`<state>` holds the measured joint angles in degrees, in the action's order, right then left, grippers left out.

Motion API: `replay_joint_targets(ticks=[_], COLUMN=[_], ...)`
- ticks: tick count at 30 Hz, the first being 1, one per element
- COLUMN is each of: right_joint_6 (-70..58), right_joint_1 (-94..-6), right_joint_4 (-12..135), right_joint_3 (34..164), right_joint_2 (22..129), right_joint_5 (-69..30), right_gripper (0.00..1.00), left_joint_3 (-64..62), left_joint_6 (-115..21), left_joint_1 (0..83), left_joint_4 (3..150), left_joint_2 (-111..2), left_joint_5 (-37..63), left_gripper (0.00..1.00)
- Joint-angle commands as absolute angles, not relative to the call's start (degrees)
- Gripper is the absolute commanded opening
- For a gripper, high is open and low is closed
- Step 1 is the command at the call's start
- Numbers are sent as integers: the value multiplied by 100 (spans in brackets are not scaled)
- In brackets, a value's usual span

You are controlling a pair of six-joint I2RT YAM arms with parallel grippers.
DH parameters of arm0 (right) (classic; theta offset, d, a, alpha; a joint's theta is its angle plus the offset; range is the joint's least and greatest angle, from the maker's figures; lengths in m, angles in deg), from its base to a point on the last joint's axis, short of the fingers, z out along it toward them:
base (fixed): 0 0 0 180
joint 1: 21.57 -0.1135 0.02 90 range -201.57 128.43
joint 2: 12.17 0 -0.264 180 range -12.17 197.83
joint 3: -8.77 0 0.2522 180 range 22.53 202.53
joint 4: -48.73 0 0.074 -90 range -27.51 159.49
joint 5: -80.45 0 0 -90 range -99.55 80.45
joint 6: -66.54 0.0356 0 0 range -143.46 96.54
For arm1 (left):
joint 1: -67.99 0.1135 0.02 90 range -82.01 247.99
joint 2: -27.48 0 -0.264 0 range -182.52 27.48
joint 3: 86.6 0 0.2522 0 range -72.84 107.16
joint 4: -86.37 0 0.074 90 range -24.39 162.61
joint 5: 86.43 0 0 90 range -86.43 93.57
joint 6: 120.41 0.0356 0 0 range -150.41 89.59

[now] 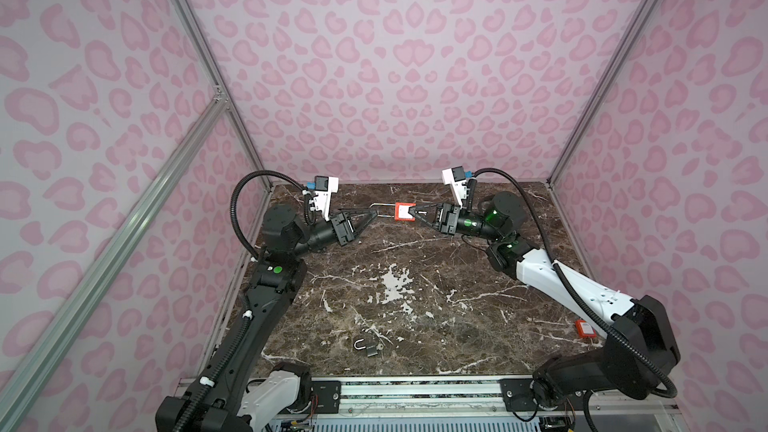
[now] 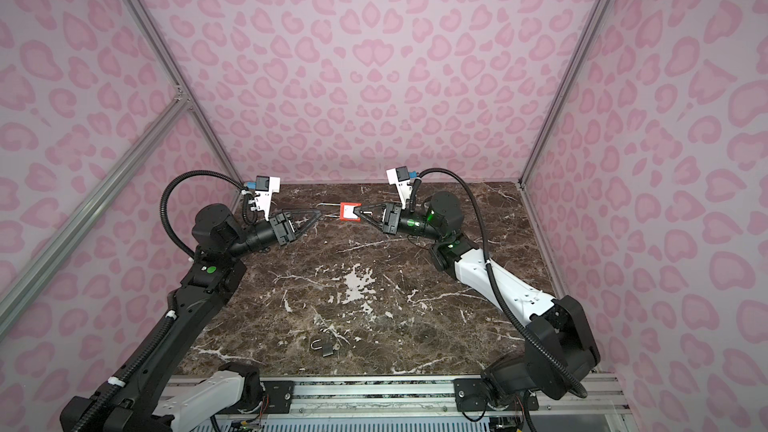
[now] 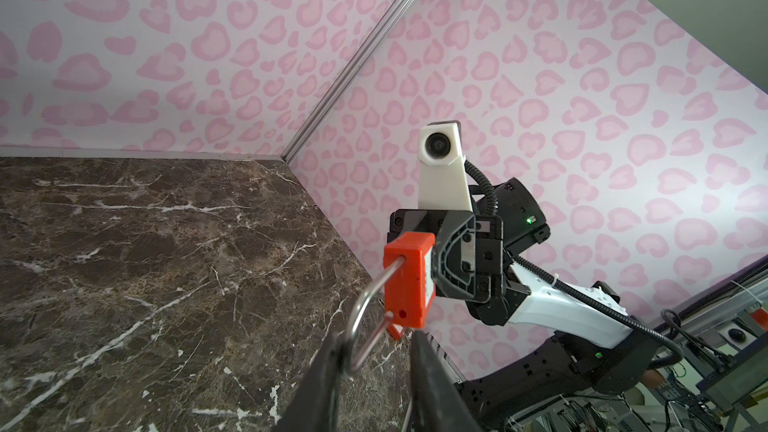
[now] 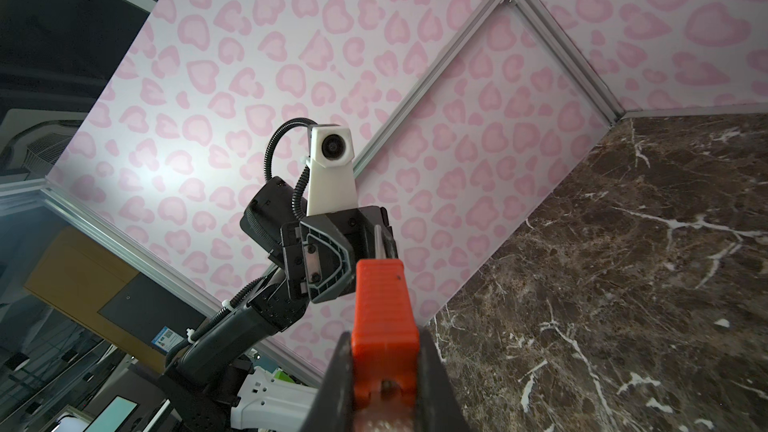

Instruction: Lock with the key

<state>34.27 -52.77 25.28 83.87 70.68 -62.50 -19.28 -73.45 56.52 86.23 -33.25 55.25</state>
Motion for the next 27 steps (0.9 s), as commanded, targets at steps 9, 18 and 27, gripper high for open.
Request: replay_joint_targets(ticks=[9, 18, 27], right_joint_6=[3768, 3948, 1960], right_joint_1=[-5288, -5348, -5470], right_joint_4=[1642, 1334, 3440], right_joint_3=[8466, 8490, 8687], right_joint_2=[7268, 7423, 7220], right_joint_5=[-6608, -6718, -6160], right_gripper=[0, 0, 0], left_joint_3=[-1965, -1953, -2045], left_joint_6=[-7237, -7359, -7370], left_joint_1=[5654, 5640, 5636], left_joint_4=[8773, 8807, 8807], left_joint_2=[-3284, -3290, -3142], left_joint_5=[5635, 5796, 5736], left_gripper=[4, 3, 4])
